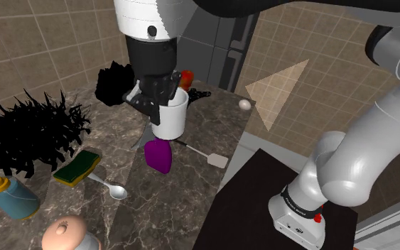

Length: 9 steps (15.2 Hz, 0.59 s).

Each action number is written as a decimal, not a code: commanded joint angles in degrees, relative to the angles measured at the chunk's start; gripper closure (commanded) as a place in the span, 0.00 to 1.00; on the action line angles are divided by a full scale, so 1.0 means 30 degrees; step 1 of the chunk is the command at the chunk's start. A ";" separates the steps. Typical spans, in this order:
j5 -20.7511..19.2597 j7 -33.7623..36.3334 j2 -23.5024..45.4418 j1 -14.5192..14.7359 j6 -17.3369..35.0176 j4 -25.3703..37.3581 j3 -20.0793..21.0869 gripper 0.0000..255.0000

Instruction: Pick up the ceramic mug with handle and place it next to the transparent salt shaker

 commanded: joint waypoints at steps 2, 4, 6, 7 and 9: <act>-0.0500 0.1757 0.1252 0.0751 -0.0290 0.1322 0.0942 1.00; -0.0931 0.2901 0.2159 0.1329 -0.0528 0.2272 0.1514 1.00; -0.1466 0.4057 0.3185 0.2009 -0.0825 0.3356 0.2036 1.00; -0.1773 0.4636 0.3743 0.2395 -0.1000 0.3954 0.2272 1.00; -0.2461 0.5781 0.4948 0.3266 -0.1417 0.5277 0.2691 1.00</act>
